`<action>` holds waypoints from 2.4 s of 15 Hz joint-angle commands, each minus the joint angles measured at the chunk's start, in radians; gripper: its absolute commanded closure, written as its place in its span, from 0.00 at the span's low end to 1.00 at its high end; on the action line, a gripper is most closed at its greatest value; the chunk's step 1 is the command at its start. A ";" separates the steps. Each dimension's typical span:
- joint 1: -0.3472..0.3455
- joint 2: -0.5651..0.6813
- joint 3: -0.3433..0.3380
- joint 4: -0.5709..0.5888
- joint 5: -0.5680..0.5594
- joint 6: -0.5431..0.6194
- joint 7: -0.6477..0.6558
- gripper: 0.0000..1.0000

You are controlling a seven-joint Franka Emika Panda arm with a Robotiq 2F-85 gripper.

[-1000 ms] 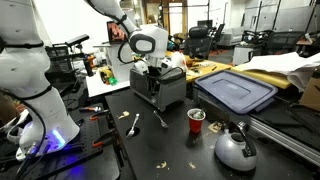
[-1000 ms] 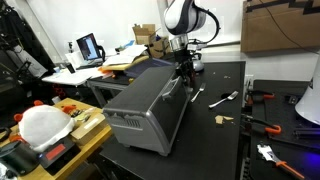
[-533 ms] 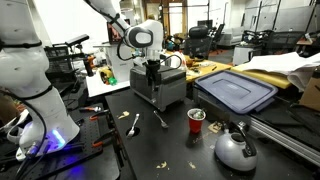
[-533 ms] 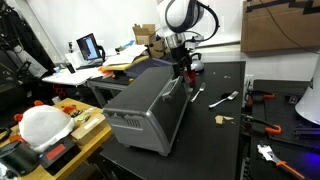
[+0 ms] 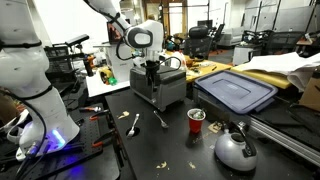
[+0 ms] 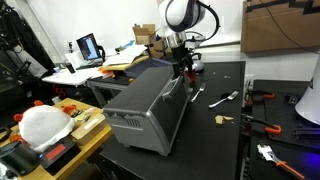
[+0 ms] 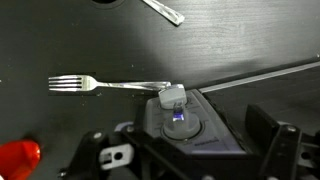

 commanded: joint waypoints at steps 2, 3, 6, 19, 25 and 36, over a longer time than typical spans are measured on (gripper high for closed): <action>-0.017 -0.035 -0.008 -0.040 0.091 0.021 -0.017 0.00; -0.022 -0.040 -0.009 -0.047 0.107 0.021 -0.025 0.00; -0.029 -0.058 -0.016 -0.065 0.113 0.013 -0.045 0.00; -0.040 -0.061 -0.014 -0.105 0.240 0.006 -0.248 0.41; -0.041 -0.057 -0.013 -0.107 0.282 0.027 -0.267 0.86; -0.024 -0.085 -0.013 -0.093 0.100 0.039 -0.206 0.19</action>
